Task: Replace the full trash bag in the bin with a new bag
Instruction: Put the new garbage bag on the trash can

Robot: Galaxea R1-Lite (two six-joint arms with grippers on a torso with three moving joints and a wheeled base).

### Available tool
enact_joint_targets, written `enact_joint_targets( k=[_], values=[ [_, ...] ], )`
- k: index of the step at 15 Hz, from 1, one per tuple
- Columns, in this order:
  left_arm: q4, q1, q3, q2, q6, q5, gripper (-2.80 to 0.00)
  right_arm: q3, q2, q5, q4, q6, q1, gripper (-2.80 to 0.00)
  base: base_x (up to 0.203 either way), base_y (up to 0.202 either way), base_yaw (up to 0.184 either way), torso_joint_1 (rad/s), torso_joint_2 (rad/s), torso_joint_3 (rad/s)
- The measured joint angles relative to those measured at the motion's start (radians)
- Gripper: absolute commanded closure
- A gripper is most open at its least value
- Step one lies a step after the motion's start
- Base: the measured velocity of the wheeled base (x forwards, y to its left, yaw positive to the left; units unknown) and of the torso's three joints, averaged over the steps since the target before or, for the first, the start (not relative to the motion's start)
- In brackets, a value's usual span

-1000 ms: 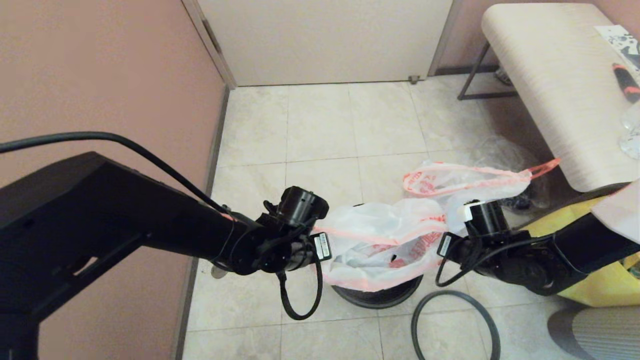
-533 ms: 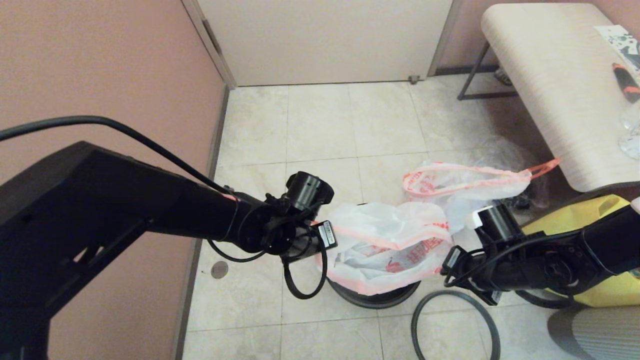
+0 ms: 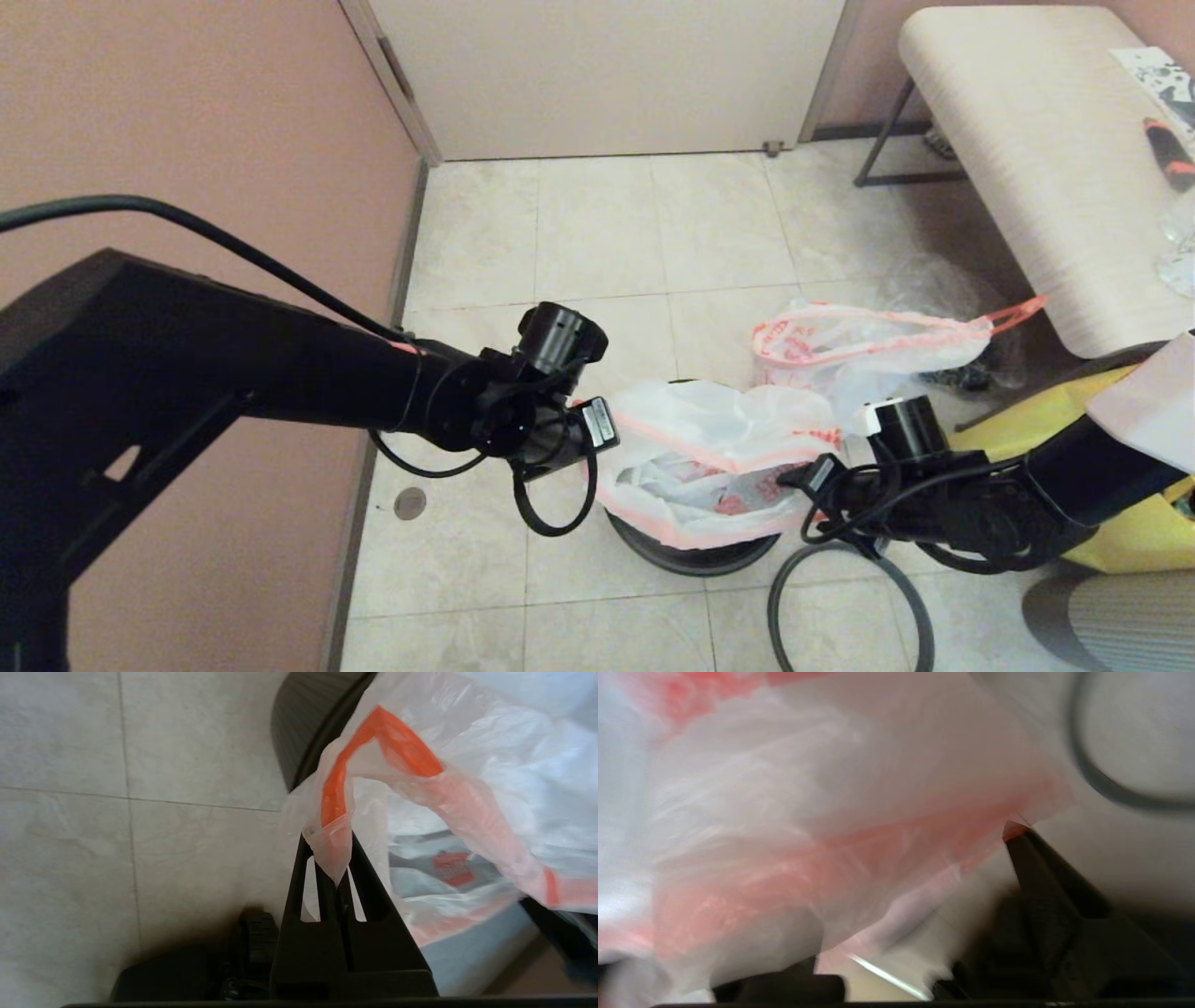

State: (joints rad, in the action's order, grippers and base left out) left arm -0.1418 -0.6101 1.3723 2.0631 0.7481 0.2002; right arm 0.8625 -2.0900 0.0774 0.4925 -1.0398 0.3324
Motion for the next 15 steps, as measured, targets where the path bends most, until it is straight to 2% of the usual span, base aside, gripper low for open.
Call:
enact_joint_targets(
  k=[1, 2, 8, 15],
  values=[
    [0.0, 0.007, -0.002, -0.007, 0.0, -0.004, 0.0, 0.011, -0.016, 0.002, 0.036, -0.005, -0.002, -2.8, 0.0, 0.0, 0.0, 0.0, 0.0, 0.0],
    [0.0, 0.014, -0.003, -0.012, 0.001, -0.005, 0.0, 0.027, -0.03, 0.003, 0.05, -0.006, -0.004, 0.0, 0.0, 0.0, 0.0, 0.0, 0.0, 0.0],
    [0.003, 0.028, -0.022, -0.013, 0.002, -0.005, 0.0, 0.053, -0.021, -0.004, 0.037, 0.029, -0.028, 0.0, 0.0, 0.0, 0.0, 0.0, 0.0, 0.0],
    [0.012, 0.031, -0.062, -0.012, 0.0, -0.003, 0.0, 0.036, 0.061, -0.006, -0.056, 0.058, -0.037, 0.0, 0.0, 0.0, 0.0, 0.0, 0.0, 0.0]
  ],
)
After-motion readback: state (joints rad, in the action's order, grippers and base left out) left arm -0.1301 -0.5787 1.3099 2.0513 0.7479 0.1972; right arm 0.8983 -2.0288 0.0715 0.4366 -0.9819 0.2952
